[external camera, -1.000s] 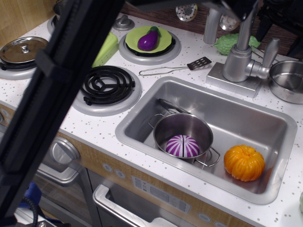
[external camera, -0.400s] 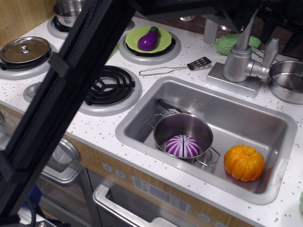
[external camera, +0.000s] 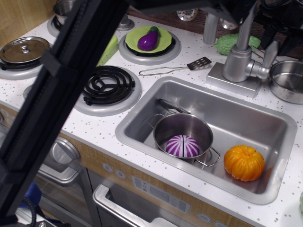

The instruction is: Turn lever vertical to front

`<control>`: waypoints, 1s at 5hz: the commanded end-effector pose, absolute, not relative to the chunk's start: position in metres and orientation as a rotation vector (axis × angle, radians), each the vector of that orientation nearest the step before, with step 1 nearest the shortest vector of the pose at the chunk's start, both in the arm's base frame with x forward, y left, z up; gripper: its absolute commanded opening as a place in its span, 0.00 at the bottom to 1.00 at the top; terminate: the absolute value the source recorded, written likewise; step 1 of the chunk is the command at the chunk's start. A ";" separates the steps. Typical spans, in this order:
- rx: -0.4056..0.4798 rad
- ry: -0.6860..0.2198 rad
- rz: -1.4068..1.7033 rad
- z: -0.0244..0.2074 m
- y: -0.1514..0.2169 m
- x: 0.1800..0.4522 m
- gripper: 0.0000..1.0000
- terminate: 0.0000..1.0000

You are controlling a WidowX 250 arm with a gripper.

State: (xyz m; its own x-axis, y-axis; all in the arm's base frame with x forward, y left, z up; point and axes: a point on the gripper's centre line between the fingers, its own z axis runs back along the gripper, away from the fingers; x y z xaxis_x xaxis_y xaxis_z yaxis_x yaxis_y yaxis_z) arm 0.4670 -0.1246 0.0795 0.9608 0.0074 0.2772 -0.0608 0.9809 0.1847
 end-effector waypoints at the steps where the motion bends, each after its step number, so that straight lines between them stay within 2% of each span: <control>1: 0.185 -0.325 0.087 0.118 -0.137 0.447 0.00 0.00; 2: 0.175 -0.326 0.099 0.113 -0.134 0.440 0.00 0.00; 3: 0.109 -0.291 0.119 0.100 -0.131 0.435 0.00 0.00; 5: 0.058 -0.254 0.137 0.080 -0.132 0.431 0.00 0.00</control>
State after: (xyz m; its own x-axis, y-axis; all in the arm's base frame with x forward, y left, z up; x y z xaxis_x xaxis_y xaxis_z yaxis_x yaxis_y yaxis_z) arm 0.4284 -0.1275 0.0481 0.9737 0.1359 0.1830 -0.1502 0.9864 0.0669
